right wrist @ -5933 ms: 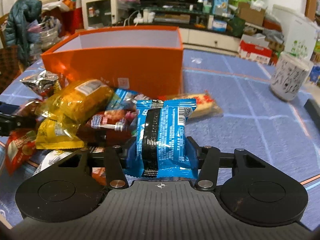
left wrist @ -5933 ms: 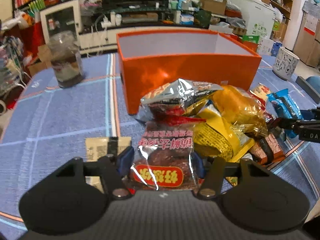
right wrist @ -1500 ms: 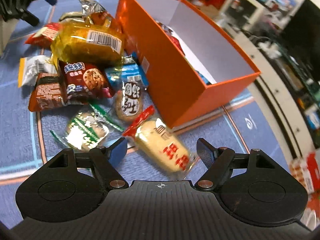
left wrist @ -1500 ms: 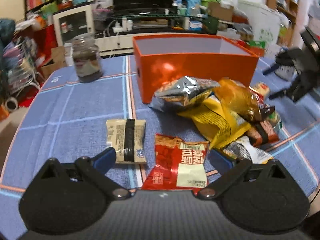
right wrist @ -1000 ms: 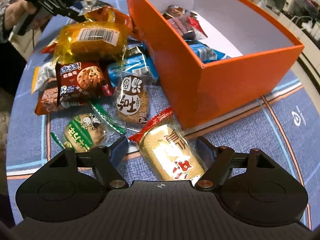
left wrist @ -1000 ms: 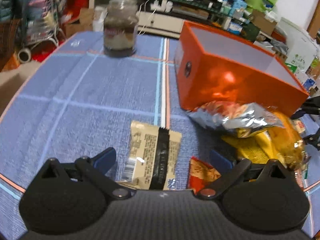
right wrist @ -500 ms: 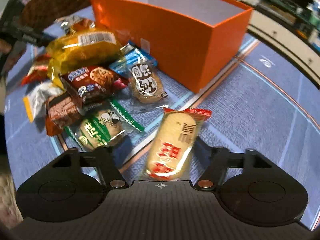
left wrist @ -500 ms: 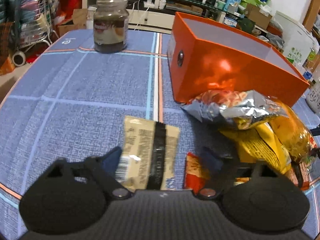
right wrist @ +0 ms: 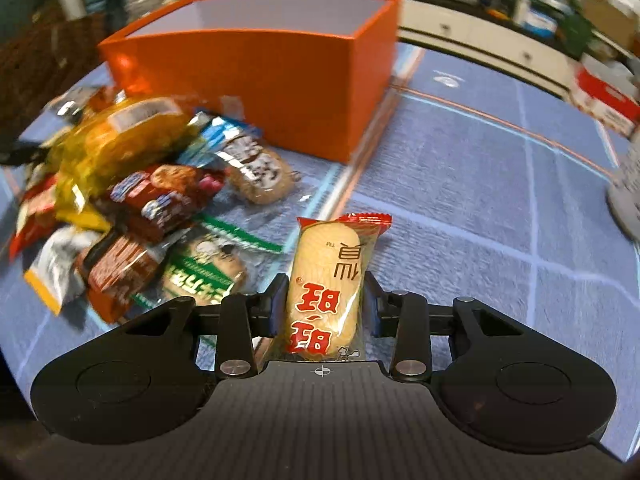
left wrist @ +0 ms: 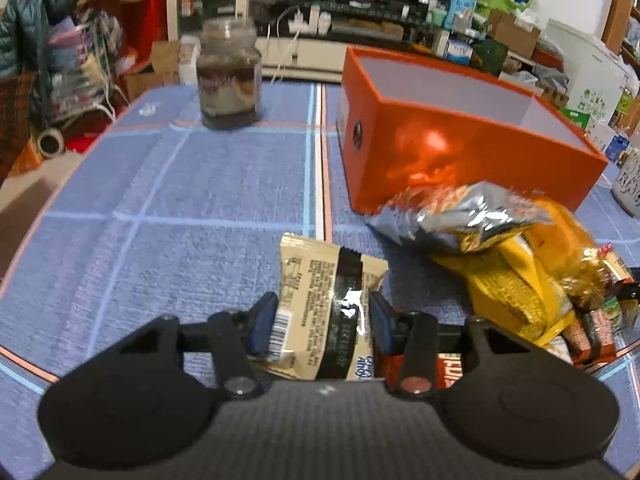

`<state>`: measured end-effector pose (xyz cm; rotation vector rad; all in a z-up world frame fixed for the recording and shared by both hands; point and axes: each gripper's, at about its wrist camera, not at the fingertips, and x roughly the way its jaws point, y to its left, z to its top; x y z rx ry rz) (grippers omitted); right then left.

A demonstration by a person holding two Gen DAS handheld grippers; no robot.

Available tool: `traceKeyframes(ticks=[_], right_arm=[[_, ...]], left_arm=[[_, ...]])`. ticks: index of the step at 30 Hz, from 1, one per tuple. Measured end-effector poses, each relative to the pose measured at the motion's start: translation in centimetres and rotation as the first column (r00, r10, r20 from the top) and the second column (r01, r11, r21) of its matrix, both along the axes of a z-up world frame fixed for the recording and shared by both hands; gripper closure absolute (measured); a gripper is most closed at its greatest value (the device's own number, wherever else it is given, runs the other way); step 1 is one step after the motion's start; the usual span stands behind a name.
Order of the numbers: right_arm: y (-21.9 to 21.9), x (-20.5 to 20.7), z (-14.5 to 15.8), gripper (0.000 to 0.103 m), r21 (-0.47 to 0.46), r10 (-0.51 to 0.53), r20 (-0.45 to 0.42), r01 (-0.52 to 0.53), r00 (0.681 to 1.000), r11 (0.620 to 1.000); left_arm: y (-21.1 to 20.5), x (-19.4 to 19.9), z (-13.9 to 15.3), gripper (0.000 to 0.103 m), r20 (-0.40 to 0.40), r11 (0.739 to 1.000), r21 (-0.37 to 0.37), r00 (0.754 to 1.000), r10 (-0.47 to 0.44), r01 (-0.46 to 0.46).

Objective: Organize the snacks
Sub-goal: 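Carry both snacks over the orange box and open both tools to drop them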

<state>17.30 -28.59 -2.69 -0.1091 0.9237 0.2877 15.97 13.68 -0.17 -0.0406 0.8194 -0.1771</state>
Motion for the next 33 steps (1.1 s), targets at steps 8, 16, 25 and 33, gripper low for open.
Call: traceKeyframes(ticks=[8, 16, 25, 33], right_arm=[[0.2, -1.8, 1.9, 0.080, 0.034, -0.100, 0.053, 0.099, 0.994, 0.995], [2.3, -4.0, 7.3, 0.080, 0.042, -0.113, 0.191, 0.107, 0.975, 0.993], [4.7, -3.1, 11.3, 0.080, 0.083, -0.094, 0.286, 0.073, 0.954, 0.994], [5.5, -2.8, 10.8, 0.080, 0.154, -0.101, 0.278, 0.060, 0.955, 0.986]], left_arm=[[-0.9, -1.7, 2.7, 0.056, 0.079, 1.000, -0.021, 0.997, -0.022, 0.023], [-2.4, -2.4, 4.4, 0.056, 0.119, 0.997, -0.060, 0.992, -0.040, 0.048], [-1.9, -3.9, 7.6, 0.098, 0.223, 0.997, -0.073, 0.975, 0.000, 0.017], [0.6, -3.0, 6.5, 0.006, 0.208, 0.988, 0.021, 0.966, -0.157, 0.156]])
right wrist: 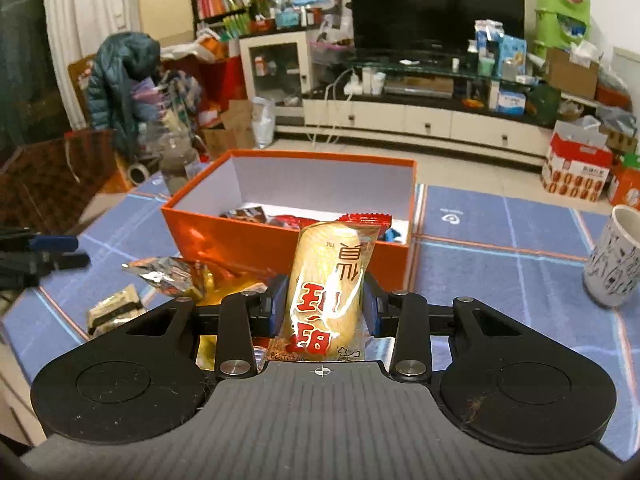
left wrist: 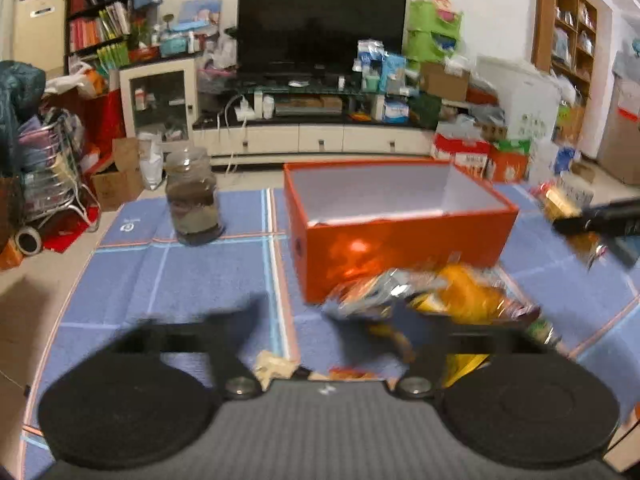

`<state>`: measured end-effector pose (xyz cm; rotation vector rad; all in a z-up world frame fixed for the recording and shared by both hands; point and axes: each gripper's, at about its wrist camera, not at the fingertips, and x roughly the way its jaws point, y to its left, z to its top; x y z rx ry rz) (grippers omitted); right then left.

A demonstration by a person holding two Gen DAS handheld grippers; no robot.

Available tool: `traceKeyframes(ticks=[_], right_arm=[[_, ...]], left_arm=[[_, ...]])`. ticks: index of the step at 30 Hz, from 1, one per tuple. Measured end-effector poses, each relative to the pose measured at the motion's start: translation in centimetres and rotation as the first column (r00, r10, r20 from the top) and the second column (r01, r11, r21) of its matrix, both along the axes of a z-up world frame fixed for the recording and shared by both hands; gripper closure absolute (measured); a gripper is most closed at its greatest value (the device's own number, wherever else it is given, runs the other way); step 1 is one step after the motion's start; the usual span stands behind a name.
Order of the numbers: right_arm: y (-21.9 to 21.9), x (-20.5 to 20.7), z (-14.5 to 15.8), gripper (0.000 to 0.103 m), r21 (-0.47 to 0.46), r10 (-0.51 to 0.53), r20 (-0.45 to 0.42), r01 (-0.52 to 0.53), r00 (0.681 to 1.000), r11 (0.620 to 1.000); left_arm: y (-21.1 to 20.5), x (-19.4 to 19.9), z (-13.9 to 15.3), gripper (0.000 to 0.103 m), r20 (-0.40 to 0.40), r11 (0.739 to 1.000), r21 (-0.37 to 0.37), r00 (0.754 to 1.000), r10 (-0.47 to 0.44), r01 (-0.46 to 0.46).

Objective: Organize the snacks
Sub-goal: 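Carry both snacks over the orange box and open both tools to drop them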

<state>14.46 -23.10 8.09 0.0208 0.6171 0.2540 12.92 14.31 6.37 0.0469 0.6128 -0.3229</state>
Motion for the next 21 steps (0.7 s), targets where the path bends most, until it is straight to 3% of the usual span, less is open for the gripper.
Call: traceKeyframes(ticks=[1, 3, 5, 7, 8, 10, 12, 15, 17, 21], right_arm=[[0.1, -0.1, -0.1, 0.080, 0.009, 0.001, 0.002, -0.001, 1.000, 1.000], [0.2, -0.2, -0.5, 0.080, 0.019, 0.007, 0.001, -0.007, 1.000, 1.000], [0.6, -0.1, -0.9, 0.080, 0.025, 0.026, -0.009, -0.026, 1.000, 0.999], [1.0, -0.1, -1.0, 0.080, 0.026, 0.043, -0.013, -0.043, 0.999, 0.999], [1.1, -0.3, -1.0, 0.080, 0.029, 0.052, -0.013, -0.052, 0.999, 0.998], [1.0, -0.5, -0.8, 0.080, 0.035, 0.064, -0.008, -0.064, 0.998, 0.997], [0.7, -0.6, -0.7, 0.080, 0.042, 0.061, -0.006, -0.060, 0.998, 0.997], [0.6, -0.2, -1.1, 0.080, 0.048, 0.055, -0.021, -0.054, 0.998, 0.997], [0.8, 0.1, -1.5, 0.080, 0.045, 0.057, -0.032, -0.056, 0.998, 0.997], [1.6, 0.3, -1.7, 0.080, 0.038, 0.075, -0.036, -0.074, 0.997, 0.997]], left_arm=[[0.8, 0.4, -0.4, 0.004, -0.033, 0.999, -0.008, 0.998, 0.052, -0.053], [1.9, 0.8, -1.2, 0.012, -0.068, 0.993, -0.049, 0.992, 0.102, -0.105], [1.8, 1.2, -2.2, 0.016, -0.050, 1.000, -0.007, 0.999, -0.010, 0.010], [1.7, 2.0, -3.7, 0.020, -0.060, 0.987, 0.105, 0.992, -0.115, 0.121], [2.0, 2.8, -4.6, 0.033, -0.100, 0.977, 0.149, 0.985, -0.140, 0.154], [2.9, 4.2, -5.9, 0.045, -0.173, 0.965, 0.179, 0.971, -0.163, 0.194], [3.6, 4.8, -6.8, 0.046, -0.229, 0.948, 0.178, 0.948, -0.220, 0.263], [3.9, 4.9, -7.3, 0.042, -0.267, 0.925, 0.116, 0.908, -0.322, 0.362], [3.7, 5.3, -7.9, 0.031, -0.268, 0.921, 0.129, 0.907, -0.325, 0.368], [3.4, 6.6, -9.5, 0.033, -0.272, 0.936, 0.117, 0.917, -0.291, 0.332]])
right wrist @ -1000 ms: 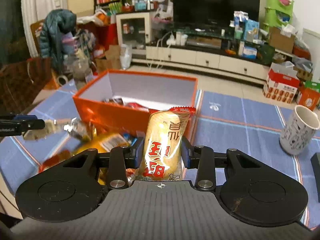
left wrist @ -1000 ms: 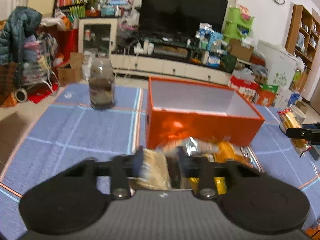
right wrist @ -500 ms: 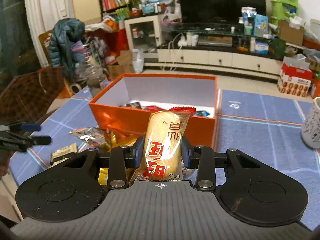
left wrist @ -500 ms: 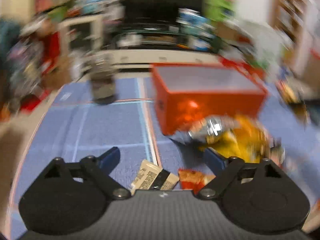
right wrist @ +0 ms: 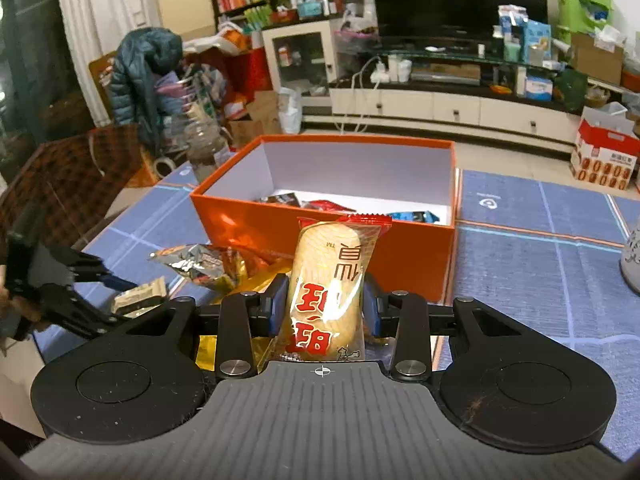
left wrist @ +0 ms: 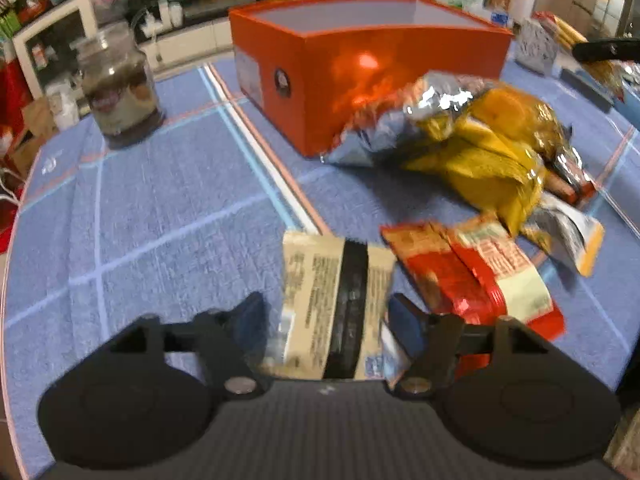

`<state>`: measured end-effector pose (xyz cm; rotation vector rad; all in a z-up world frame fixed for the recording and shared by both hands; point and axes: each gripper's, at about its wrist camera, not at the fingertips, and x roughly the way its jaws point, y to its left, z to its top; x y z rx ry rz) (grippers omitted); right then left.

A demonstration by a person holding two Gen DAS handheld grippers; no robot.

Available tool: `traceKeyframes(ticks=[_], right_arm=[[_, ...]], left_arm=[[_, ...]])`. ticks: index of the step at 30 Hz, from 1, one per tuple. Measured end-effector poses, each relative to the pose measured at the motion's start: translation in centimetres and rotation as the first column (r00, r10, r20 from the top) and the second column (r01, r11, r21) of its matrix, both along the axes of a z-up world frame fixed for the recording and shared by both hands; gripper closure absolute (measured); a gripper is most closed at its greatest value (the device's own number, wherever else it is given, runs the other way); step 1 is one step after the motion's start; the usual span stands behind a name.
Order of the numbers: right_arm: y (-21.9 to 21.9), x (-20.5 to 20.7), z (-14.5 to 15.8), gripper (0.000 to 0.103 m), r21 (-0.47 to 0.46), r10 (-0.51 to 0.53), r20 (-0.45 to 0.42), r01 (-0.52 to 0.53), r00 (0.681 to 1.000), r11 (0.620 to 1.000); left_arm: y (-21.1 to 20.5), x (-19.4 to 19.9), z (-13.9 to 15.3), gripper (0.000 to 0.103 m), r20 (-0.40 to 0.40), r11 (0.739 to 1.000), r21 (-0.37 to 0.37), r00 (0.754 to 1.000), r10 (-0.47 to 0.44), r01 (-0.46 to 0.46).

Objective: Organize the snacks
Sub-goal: 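Carry both snacks over the orange box and open both tools to drop them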

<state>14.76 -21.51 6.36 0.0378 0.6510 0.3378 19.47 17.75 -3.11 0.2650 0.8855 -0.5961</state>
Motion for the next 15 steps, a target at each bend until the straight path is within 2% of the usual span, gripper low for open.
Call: traceKeyframes(ticks=[1, 4, 6, 8, 11, 15], right_arm=[[0.1, -0.1, 0.0, 0.080, -0.003, 0.005, 0.002, -0.005, 1.000, 1.000], [0.0, -0.3, 0.3, 0.080, -0.002, -0.003, 0.012, 0.003, 1.000, 1.000], [-0.2, -0.5, 0.7, 0.080, 0.007, -0.009, 0.022, 0.009, 1.000, 1.000], [-0.2, -0.6, 1.2, 0.080, 0.010, -0.017, 0.038, 0.016, 0.999, 1.000], [0.3, -0.9, 1.5, 0.080, -0.009, -0.029, 0.052, 0.029, 0.998, 1.000], [0.9, -1.2, 1.9, 0.080, -0.044, -0.055, 0.068, 0.058, 0.996, 0.997]], left_arm=[[0.0, 0.1, -0.1, 0.034, -0.003, 1.000, -0.023, 1.000, 0.017, -0.017], [-0.6, -0.6, 0.2, 0.060, 0.012, 0.996, -0.022, 0.996, 0.085, -0.084], [-0.6, -1.5, 0.9, 0.061, 0.020, 0.986, 0.004, 0.986, 0.167, -0.167], [-0.8, -2.5, 2.2, 0.061, 0.072, 0.973, 0.025, 0.971, 0.226, -0.229], [-1.2, -3.7, 5.2, 0.061, 0.148, 0.957, -0.026, 0.945, 0.290, -0.290], [-3.0, -4.3, 9.7, 0.061, 0.231, 0.927, -0.122, 0.899, 0.373, -0.354]])
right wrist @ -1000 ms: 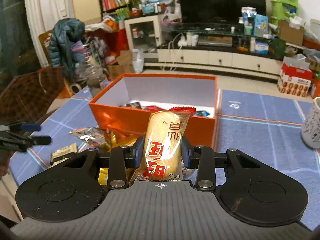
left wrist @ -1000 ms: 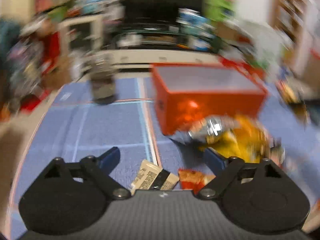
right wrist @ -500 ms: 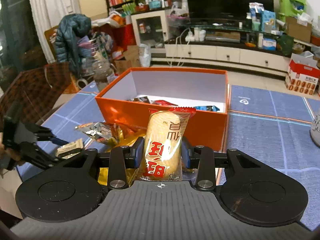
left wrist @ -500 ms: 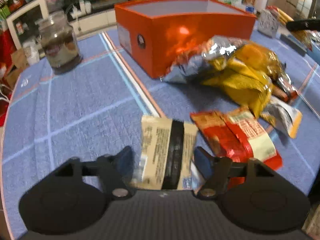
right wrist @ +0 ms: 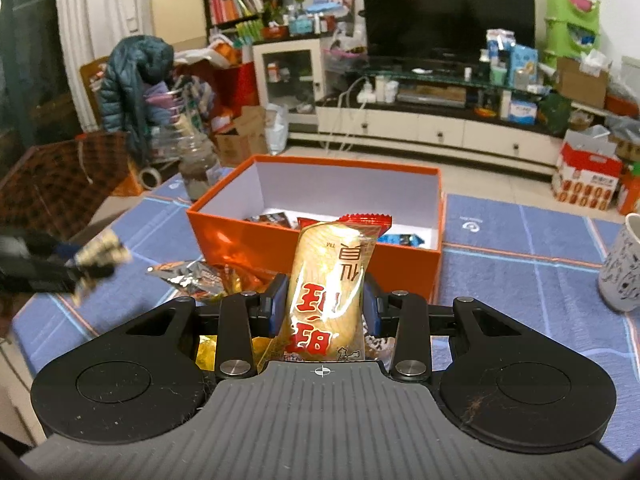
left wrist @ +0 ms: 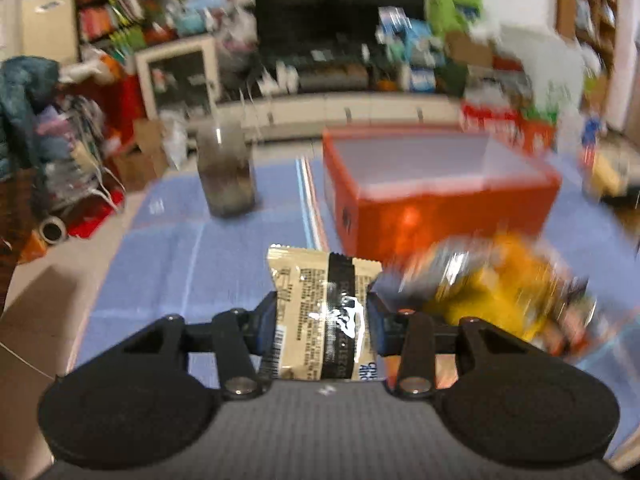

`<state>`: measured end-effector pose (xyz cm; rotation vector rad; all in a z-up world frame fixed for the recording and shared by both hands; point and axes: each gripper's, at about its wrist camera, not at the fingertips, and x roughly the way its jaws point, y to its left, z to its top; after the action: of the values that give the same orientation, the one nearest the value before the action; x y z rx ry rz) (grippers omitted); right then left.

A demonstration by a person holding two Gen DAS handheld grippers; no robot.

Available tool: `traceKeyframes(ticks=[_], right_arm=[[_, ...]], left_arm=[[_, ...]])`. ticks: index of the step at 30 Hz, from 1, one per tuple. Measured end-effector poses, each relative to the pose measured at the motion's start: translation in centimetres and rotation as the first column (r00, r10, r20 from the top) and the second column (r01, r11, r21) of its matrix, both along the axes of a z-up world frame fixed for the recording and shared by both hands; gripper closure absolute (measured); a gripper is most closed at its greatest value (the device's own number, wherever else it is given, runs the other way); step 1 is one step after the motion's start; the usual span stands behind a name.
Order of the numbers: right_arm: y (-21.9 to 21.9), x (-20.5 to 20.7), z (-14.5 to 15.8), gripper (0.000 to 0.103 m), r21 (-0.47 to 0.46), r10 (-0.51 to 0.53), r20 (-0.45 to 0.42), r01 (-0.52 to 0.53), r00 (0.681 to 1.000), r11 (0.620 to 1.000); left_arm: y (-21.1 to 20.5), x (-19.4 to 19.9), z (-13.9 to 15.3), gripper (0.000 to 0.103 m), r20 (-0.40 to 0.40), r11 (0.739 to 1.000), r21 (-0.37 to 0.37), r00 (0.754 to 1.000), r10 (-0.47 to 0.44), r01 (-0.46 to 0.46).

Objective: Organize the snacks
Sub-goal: 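Carry both snacks over the orange box and open both tools to drop them, then grasp the red snack bag with the left tool while the right grasps the yellow cake pack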

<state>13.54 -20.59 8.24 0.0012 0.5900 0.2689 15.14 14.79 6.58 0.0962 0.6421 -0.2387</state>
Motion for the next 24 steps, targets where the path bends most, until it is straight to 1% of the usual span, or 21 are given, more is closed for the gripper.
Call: traceKeyframes(ticks=[3, 4, 6, 8, 9, 12, 13, 14, 15, 16, 17, 18, 19, 20, 21, 22, 24], right_arm=[[0.0, 0.6, 0.9, 0.080, 0.001, -0.023, 0.012, 0.023, 1.000, 1.000], [0.1, 1.2, 1.5, 0.080, -0.001, -0.026, 0.019, 0.026, 0.999, 1.000], [0.3, 3.0, 2.2, 0.080, 0.011, -0.027, 0.014, 0.027, 1.000, 1.000], [0.6, 6.1, 2.6, 0.080, 0.034, -0.023, -0.012, 0.023, 1.000, 0.999], [0.9, 7.6, 2.6, 0.080, 0.030, -0.025, -0.024, 0.026, 0.999, 0.999], [2.1, 11.7, 2.5, 0.080, -0.016, -0.047, -0.035, 0.046, 0.998, 0.999], [2.4, 12.9, 2.4, 0.080, -0.023, -0.049, -0.040, 0.048, 0.998, 0.999], [2.8, 14.2, 2.3, 0.080, -0.039, -0.051, -0.047, 0.050, 0.998, 0.998], [3.0, 15.3, 2.1, 0.077, -0.056, -0.058, -0.057, 0.055, 0.997, 0.997], [3.0, 16.3, 2.0, 0.072, -0.064, -0.070, -0.065, 0.065, 0.995, 0.996], [2.9, 17.0, 1.9, 0.056, -0.070, -0.084, -0.072, 0.079, 0.994, 0.994], [2.6, 17.0, 2.1, 0.041, -0.064, -0.091, -0.070, 0.086, 0.993, 0.994], [2.3, 16.6, 2.4, 0.035, -0.048, -0.088, -0.056, 0.086, 0.994, 0.995], [1.6, 15.5, 2.6, 0.024, -0.026, -0.085, -0.032, 0.084, 0.996, 0.996], [1.0, 14.2, 2.6, 0.018, -0.012, -0.094, -0.012, 0.094, 0.996, 0.996], [0.1, 12.5, 2.4, 0.018, -0.004, -0.111, 0.004, 0.111, 0.994, 0.994], [-1.5, 8.8, 1.2, 0.018, 0.023, -0.123, 0.018, 0.123, 0.992, 0.992]], left_arm=[[-2.1, 1.1, 2.6, 0.061, 0.046, 0.999, -0.046, 0.999, 0.009, -0.007], [-3.2, 2.0, 3.2, 0.061, 0.059, 0.999, -0.042, 0.998, -0.002, 0.005], [-5.1, 4.3, 3.9, 0.061, 0.072, 0.999, -0.040, 0.997, 0.003, -0.001], [-7.1, 7.4, 3.9, 0.061, 0.058, 0.997, -0.069, 0.998, 0.025, -0.021], [-8.0, 8.9, 3.8, 0.061, 0.048, 0.997, -0.071, 0.998, 0.041, -0.037], [-9.7, 12.5, 3.3, 0.061, 0.028, 0.992, -0.086, 0.995, 0.097, -0.094], [-10.3, 13.7, 3.1, 0.060, 0.027, 0.991, -0.089, 0.994, 0.107, -0.104], [-10.7, 14.7, 2.7, 0.052, 0.024, 0.991, -0.085, 0.994, 0.110, -0.108], [-10.9, 15.4, 2.3, 0.045, 0.014, 0.990, -0.079, 0.993, 0.121, -0.120], [-10.9, 15.4, 2.3, 0.039, 0.009, 0.988, -0.080, 0.991, 0.134, -0.133], [-10.6, 15.1, 2.5, 0.037, 0.015, 0.986, -0.092, 0.990, 0.140, -0.138], [-10.1, 14.4, 2.8, 0.035, 0.027, 0.985, -0.109, 0.990, 0.135, -0.131], [-9.4, 13.4, 3.1, 0.026, 0.045, 0.984, -0.122, 0.990, 0.133, -0.126], [-8.6, 12.1, 3.4, 0.010, 0.062, 0.983, -0.129, 0.989, 0.137, -0.128], [-7.9, 10.7, 3.4, 0.008, 0.076, 0.982, -0.133, 0.986, 0.146, -0.135], [-7.1, 9.1, 3.4, 0.009, 0.088, 0.980, -0.138, 0.984, 0.155, -0.142], [-5.7, 5.9, 2.8, 0.009, 0.083, 0.981, -0.130, 0.984, 0.159, -0.147]])
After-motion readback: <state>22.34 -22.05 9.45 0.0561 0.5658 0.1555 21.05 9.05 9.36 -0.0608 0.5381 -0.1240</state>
